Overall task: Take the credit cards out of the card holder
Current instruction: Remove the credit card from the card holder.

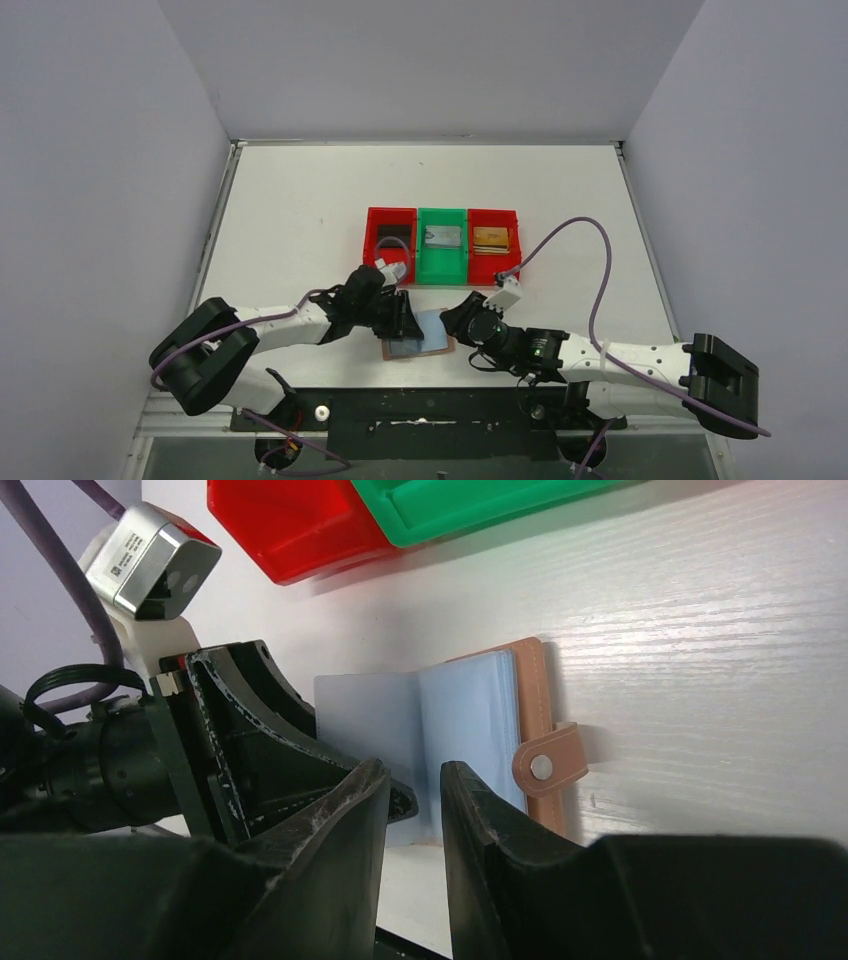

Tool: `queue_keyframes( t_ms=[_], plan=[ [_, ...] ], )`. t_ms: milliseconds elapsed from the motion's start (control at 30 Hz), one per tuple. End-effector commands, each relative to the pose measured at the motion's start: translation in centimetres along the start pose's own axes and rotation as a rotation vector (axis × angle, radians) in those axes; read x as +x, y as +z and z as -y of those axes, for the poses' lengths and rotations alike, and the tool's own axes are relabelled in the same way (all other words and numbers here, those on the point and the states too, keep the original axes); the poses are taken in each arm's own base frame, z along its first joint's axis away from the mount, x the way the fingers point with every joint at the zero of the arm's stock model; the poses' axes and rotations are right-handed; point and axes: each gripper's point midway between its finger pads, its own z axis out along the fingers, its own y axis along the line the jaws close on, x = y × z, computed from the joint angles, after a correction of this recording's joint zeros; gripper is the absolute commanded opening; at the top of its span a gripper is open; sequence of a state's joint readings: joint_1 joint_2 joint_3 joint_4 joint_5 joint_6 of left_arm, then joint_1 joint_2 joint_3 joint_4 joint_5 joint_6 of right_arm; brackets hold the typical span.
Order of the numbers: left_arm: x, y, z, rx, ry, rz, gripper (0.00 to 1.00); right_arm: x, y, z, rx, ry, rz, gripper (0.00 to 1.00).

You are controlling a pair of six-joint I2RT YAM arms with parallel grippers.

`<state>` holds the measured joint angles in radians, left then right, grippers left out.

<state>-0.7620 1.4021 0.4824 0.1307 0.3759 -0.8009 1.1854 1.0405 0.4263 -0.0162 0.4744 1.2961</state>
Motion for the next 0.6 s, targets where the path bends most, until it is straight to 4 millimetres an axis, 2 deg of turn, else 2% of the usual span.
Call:
queue_keyframes(
  t_ms=[0, 133, 200, 367, 500, 567],
  plan=[
    [-2.3, -0.1, 5.0, 0.151, 0.073, 0.06, 0.32, -1.4, -0.1, -2.5, -0.053, 0.038, 0.04, 0.28],
    [-2.6, -0.1, 4.8, 0.133, 0.071, 0.077, 0.32, -1.5, -0.2, -2.2, -0.048, 0.043, 0.042, 0.3],
    [-2.7, -0.3, 4.3, 0.104, 0.065, 0.086, 0.33, -1.4, -0.2, -2.2, -0.049, 0.041, 0.037, 0.35],
    [-3.7, -1.9, 0.9, -0.107, 0.042, 0.171, 0.49, -1.1, 0.0, -2.0, -0.042, 0.038, 0.025, 0.41],
    [-4.0, -3.9, -2.1, -0.268, 0.013, 0.236, 0.57, -1.1, 0.0, -2.2, -0.042, 0.033, 0.021, 0.43],
    [-4.0, -4.8, -2.7, -0.296, -0.005, 0.266, 0.59, -1.0, 0.1, -2.5, -0.046, 0.019, 0.016, 0.43]
  ],
)
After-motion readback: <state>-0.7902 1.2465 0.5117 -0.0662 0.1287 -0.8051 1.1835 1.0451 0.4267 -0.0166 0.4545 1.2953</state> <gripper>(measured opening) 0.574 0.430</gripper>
